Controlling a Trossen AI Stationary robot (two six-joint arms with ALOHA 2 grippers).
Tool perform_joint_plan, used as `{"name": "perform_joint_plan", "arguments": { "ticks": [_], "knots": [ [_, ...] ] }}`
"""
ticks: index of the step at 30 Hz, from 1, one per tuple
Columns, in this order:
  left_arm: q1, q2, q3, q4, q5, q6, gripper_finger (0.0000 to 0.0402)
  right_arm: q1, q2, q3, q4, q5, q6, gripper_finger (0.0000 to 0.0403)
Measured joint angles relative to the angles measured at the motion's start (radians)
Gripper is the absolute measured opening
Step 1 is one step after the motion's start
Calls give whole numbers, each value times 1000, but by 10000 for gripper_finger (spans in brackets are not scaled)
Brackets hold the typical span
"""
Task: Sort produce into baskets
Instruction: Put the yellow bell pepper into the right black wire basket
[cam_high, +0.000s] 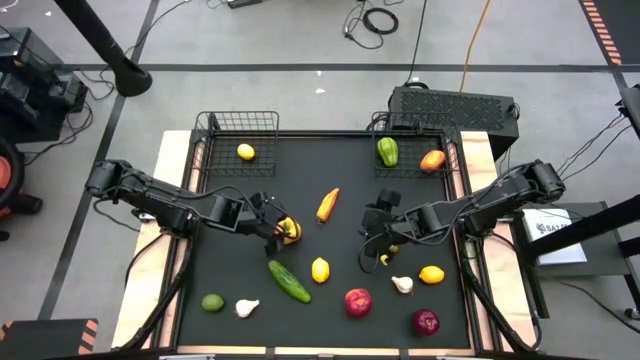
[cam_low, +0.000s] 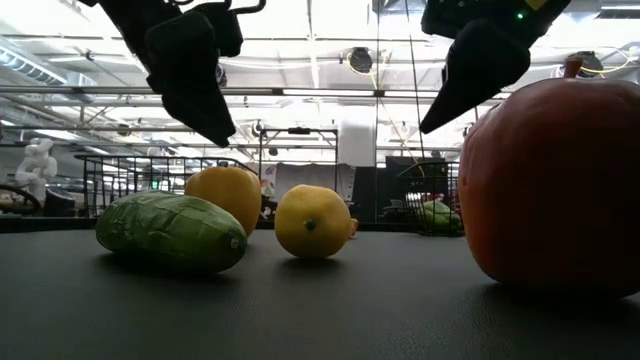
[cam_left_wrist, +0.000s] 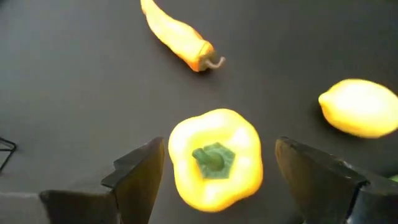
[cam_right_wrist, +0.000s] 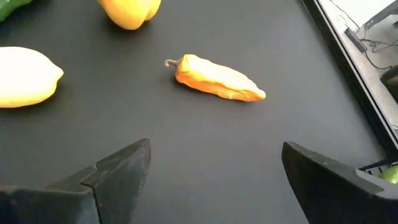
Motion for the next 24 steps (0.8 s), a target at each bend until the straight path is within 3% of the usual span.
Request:
{"name": "perform_joint_plan", "arguments": {
  "ticks": [13,24],
  "knots": [
    [-43,65,0,39,-154,-73,304,0,0,0,11,0,-8,352],
    [-44,93,0,29,-155,-101,209,0,0,0,10,1,-8,352]
  ]
}}
